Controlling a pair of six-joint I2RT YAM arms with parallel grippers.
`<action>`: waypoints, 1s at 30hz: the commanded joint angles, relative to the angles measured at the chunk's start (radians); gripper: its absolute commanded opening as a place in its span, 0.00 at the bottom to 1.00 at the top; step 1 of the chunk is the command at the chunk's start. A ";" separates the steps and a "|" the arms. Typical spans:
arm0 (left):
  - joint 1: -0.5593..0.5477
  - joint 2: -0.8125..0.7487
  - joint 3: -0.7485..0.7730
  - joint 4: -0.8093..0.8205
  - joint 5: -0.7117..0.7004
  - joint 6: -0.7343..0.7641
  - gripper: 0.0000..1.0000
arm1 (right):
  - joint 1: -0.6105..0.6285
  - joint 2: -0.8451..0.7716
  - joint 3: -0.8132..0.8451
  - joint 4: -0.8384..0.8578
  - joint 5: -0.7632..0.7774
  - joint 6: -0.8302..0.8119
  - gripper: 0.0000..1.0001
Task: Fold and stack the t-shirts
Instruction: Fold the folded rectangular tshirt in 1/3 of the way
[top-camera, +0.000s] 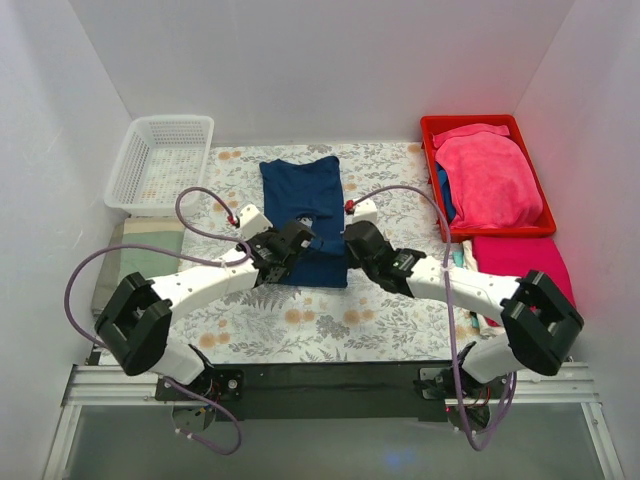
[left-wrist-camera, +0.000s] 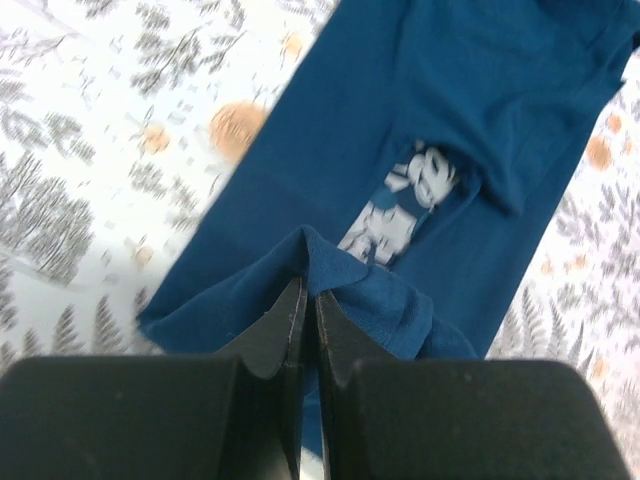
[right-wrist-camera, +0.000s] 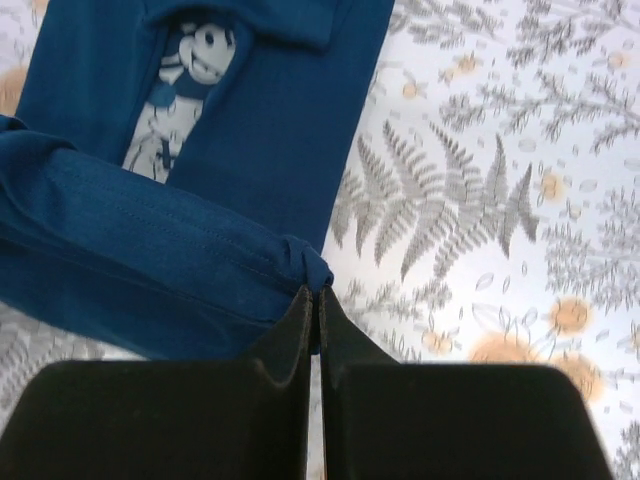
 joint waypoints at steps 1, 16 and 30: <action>0.061 0.071 0.090 0.117 -0.025 0.086 0.00 | -0.074 0.074 0.099 0.115 -0.061 -0.098 0.01; 0.204 0.323 0.226 0.192 0.011 0.160 0.00 | -0.224 0.419 0.365 0.132 -0.250 -0.155 0.01; 0.338 0.433 0.345 0.449 0.097 0.376 0.53 | -0.328 0.619 0.677 0.031 -0.276 -0.189 0.27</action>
